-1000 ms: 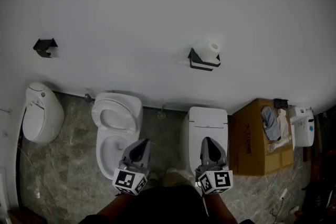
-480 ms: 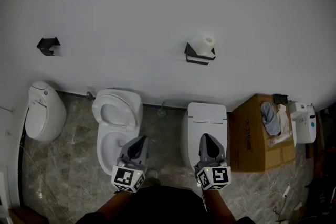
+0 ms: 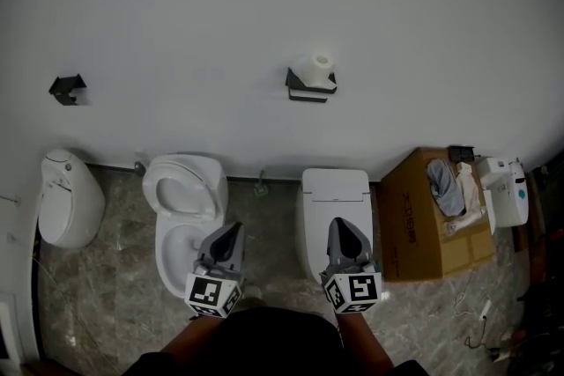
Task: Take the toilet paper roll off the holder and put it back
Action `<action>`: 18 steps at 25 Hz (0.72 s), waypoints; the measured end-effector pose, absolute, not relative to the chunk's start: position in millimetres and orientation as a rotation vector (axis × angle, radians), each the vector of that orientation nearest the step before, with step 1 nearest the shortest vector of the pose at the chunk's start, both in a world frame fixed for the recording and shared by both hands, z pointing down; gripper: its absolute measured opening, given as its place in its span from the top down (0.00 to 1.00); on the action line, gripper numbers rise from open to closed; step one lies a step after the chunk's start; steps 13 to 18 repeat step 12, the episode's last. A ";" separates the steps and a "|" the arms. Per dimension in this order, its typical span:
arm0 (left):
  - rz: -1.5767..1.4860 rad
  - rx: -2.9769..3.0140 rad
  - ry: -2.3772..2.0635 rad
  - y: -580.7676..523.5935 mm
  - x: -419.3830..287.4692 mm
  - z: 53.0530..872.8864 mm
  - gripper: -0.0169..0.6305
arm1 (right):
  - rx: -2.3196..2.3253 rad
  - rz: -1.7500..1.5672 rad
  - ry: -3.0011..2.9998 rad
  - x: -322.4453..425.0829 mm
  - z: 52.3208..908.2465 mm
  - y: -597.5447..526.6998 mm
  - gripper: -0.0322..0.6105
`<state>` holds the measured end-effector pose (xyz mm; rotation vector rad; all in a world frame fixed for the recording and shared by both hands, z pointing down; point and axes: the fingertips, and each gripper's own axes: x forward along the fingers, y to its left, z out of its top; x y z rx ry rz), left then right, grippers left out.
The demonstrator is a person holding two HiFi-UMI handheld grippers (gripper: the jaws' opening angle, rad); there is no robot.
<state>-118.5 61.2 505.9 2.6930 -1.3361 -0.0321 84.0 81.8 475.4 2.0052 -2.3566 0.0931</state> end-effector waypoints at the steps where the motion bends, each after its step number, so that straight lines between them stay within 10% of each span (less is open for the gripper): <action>1: -0.024 2.697 -1.329 62.3 -115.8 507.1 0.95 | 2.005 0.093 -2.354 84.8 475.7 83.3 0.95; 18: -0.028 2.748 -1.281 75.5 -101.9 503.2 0.95 | 2.029 0.086 -2.340 89.0 479.0 102.1 0.95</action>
